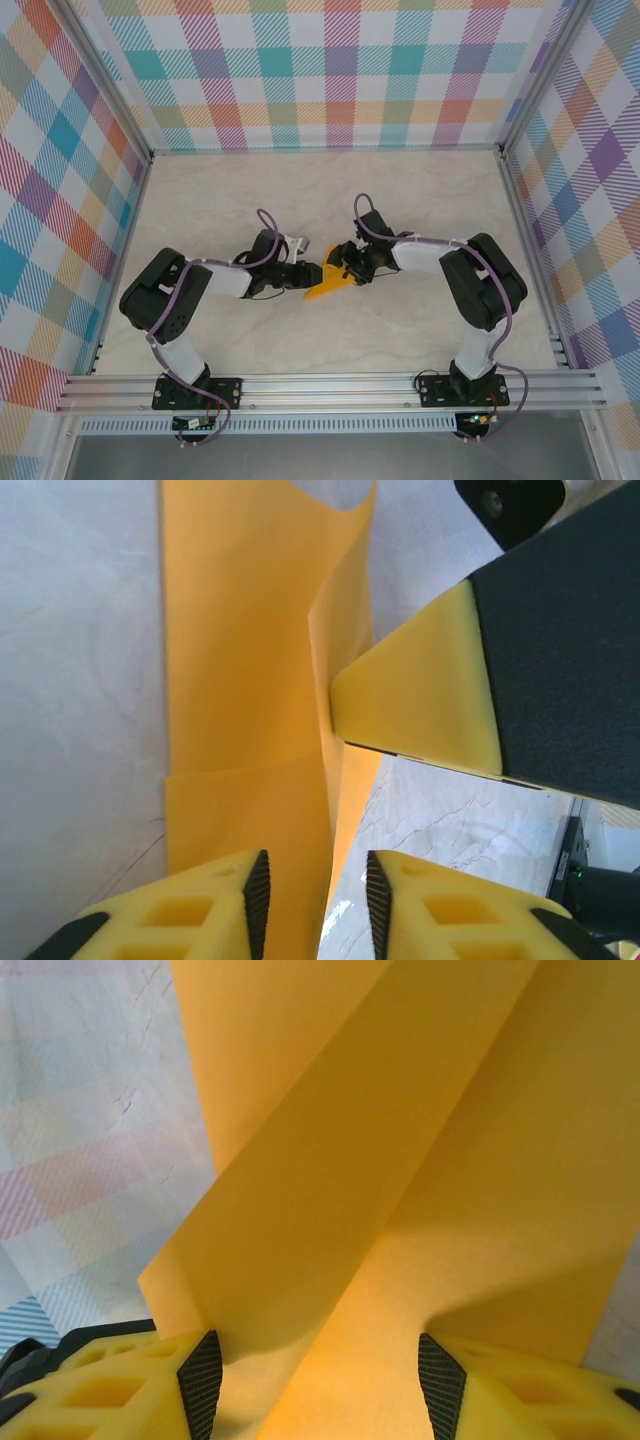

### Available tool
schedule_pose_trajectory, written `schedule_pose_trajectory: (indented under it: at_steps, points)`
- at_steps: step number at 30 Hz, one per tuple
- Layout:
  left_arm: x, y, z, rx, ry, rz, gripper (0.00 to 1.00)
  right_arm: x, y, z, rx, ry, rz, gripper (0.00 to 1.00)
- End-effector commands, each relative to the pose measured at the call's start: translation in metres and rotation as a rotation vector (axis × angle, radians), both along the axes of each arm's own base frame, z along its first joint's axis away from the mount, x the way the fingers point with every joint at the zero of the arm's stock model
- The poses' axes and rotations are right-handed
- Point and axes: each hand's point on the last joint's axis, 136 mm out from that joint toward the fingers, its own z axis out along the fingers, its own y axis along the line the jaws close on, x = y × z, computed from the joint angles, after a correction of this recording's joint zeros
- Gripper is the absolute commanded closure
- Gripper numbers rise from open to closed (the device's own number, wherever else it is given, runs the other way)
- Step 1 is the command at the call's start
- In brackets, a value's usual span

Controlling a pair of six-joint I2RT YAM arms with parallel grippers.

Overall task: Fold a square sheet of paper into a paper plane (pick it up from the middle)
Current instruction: Fourth fold the wing at the center of the table.

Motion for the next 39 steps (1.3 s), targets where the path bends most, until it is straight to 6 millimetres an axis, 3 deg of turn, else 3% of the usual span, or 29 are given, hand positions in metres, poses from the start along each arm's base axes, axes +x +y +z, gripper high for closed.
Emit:
schedule_pose_trajectory:
  at_steps: [1, 10, 25, 31, 39]
  points:
    - [0.008, 0.01, 0.021, -0.003, -0.036, 0.038, 0.63, -0.021, -0.04, -0.045, -0.223, 0.118, -0.035, 0.42]
    - [0.014, 0.036, 0.029, 0.038, -0.043, 0.162, 0.59, -0.023, -0.045, -0.054, -0.325, 0.169, -0.047, 0.43]
    - [0.012, 0.017, 0.034, -0.092, 0.045, 0.142, 0.74, -0.031, -0.056, -0.062, -0.505, 0.229, -0.019, 0.54]
    - [0.003, 0.005, 0.039, -0.129, 0.071, 0.076, 0.78, -0.033, -0.051, -0.065, -0.498, 0.241, 0.013, 0.49]
    - [-0.001, -0.002, 0.021, -0.103, 0.125, 0.053, 0.9, -0.036, -0.047, -0.069, -0.493, 0.285, 0.029, 0.43]
